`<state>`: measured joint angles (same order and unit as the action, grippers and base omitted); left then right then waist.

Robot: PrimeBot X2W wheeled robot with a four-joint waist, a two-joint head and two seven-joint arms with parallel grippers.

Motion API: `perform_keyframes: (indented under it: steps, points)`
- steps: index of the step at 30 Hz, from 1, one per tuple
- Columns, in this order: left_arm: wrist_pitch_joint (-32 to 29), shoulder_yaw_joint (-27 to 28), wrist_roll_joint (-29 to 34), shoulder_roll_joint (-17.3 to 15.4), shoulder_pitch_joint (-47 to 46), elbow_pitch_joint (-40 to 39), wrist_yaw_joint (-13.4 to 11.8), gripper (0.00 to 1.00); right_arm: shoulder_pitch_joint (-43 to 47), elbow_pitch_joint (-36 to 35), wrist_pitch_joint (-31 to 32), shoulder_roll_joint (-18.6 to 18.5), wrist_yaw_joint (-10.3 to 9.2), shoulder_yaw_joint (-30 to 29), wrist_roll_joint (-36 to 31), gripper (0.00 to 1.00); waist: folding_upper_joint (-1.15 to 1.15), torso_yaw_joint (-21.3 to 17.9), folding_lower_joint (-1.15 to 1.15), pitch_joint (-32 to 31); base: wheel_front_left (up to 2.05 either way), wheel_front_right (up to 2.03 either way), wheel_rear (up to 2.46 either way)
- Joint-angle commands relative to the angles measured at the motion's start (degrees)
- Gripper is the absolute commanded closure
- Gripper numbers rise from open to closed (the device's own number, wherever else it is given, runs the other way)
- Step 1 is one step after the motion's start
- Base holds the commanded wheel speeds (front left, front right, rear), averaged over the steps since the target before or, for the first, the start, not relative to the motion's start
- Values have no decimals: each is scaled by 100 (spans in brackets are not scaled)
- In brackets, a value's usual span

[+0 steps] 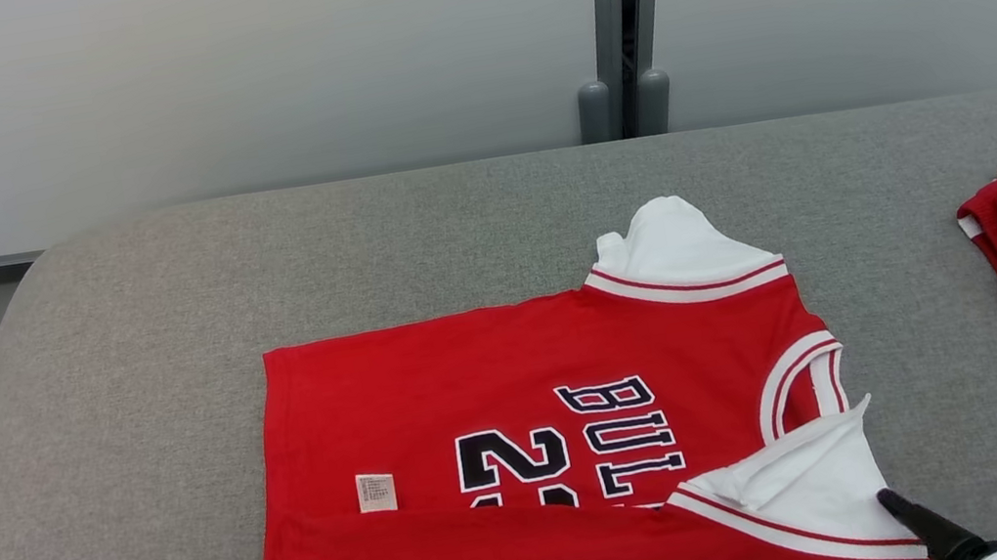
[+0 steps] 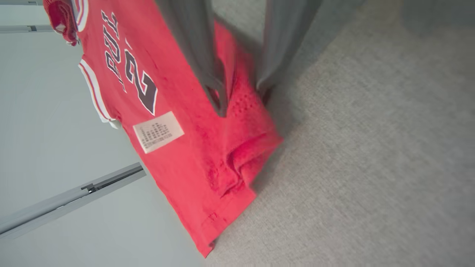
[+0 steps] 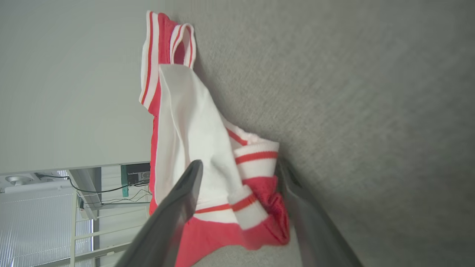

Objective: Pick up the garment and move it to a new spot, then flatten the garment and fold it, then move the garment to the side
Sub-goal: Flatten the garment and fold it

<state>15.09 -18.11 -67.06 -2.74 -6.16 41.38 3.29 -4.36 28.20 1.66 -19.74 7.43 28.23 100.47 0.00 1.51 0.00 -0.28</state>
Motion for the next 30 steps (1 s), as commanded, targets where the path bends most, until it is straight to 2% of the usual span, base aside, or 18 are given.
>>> perform_keyframes:
  steps: [1,8,14,19,23,24,27,30]
  points:
    - [9,123,27,-39,-15,-4,-78,0,-77,81,-120,-129,12,-20,47,0,0,-3,0,6,0,0,0]
    - [10,651,423,-76,131,-219,-227,0,-250,118,-383,-399,13,-34,25,0,0,1,0,-9,0,0,0]
    - [8,1382,1527,-117,236,-851,-405,0,-507,46,-874,-712,13,27,-336,0,0,48,0,-28,0,0,0]
    - [9,1623,3060,-206,167,-1534,-505,0,-875,-50,-1348,-953,13,254,-1184,0,0,61,0,21,0,0,0]
    - [10,1632,4120,-231,38,-1947,-424,0,-1231,40,-1562,-1035,13,359,-1998,0,0,42,0,102,0,0,0]
    - [9,1599,4584,-223,8,-2067,-410,0,-1402,136,-1617,-1044,13,400,-2487,0,0,31,0,150,0,0,0]
    - [10,1451,5257,-230,-63,-2175,-434,0,-1571,274,-1656,-938,13,362,-3119,0,0,19,0,225,0,0,0]
    - [10,1439,5538,-177,-114,-2137,-442,0,-1687,380,-1682,-877,12,338,-3821,0,0,2,0,329,0,0,0]
